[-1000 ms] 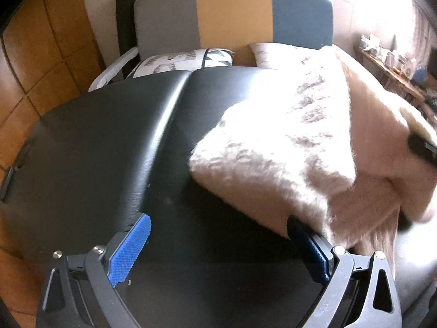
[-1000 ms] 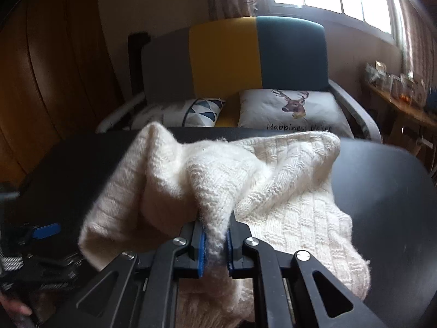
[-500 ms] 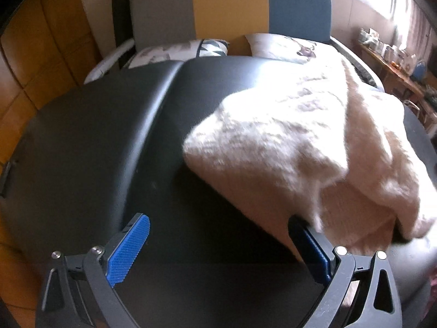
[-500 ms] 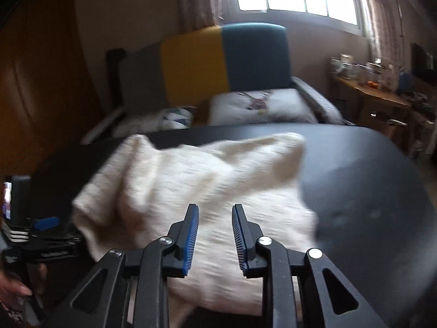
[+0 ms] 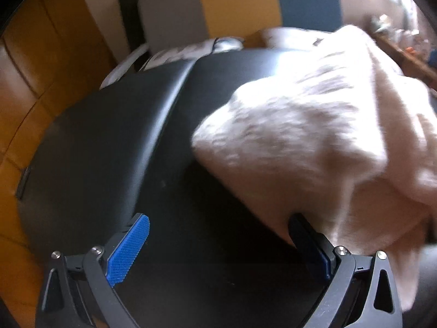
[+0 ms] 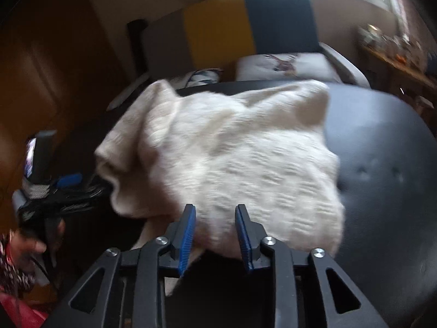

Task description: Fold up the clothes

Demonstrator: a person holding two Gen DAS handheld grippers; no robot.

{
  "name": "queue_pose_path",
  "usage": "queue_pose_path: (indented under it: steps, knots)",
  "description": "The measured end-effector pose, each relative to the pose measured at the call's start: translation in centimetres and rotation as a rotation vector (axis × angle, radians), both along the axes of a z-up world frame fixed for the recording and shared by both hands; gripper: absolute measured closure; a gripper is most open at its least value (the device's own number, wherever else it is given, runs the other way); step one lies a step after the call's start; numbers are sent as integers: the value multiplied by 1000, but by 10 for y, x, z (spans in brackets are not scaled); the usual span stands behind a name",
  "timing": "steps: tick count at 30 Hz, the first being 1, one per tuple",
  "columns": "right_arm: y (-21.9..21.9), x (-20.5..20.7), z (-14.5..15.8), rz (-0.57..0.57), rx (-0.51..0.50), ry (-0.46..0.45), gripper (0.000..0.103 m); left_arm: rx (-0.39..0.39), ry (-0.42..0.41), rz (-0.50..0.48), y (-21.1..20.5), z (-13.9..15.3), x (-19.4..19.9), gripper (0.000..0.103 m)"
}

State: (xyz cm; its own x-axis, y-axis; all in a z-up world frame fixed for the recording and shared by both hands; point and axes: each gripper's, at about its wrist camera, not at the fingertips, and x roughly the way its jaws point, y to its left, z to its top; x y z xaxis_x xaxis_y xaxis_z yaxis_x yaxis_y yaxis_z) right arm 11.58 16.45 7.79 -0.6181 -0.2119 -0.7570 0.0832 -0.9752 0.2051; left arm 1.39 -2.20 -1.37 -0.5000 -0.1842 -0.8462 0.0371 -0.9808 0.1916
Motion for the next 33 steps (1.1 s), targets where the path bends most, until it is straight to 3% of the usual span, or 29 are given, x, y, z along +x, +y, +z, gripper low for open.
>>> queue_pose_path:
  steps: [2,6,9,11,13,14,16,17,20,23,28,31,33]
  knots:
    - [-15,-8,-6,25,69,-11,72,35,13,13,-4,-4,-2,0]
    - [-33,-20,-23,43,207,-42,71,25,27,18,0,-7,-7,0]
    - [-38,-22,-31,18,246,-29,71,36,56,4,6,-7,-5,0]
    - [-37,-21,-35,-13,246,-19,78,21,78,-5,8,-10,-4,1]
    - [-30,-21,-39,-47,185,-27,89,75,93,-11,4,-9,-1,13]
    - [-26,-20,-40,-59,154,-27,95,120,92,-16,1,-7,3,25]
    - [-17,-17,-41,-81,107,-22,97,190,104,-17,-6,0,13,28]
    - [-13,-16,-42,-90,86,-20,97,193,122,-12,-7,6,19,25]
    - [-9,-15,-43,-95,65,-18,97,236,171,-16,-7,21,37,0]
    - [-11,-16,-44,-92,63,-20,96,317,198,-53,-1,31,47,0]
    - [-10,-16,-44,-97,42,-35,94,136,103,-52,21,8,24,0]
    - [-9,-16,-45,-99,40,-36,93,135,12,-31,23,-18,7,0]
    - [-10,-16,-46,-101,51,-32,92,192,32,0,15,-20,4,0]
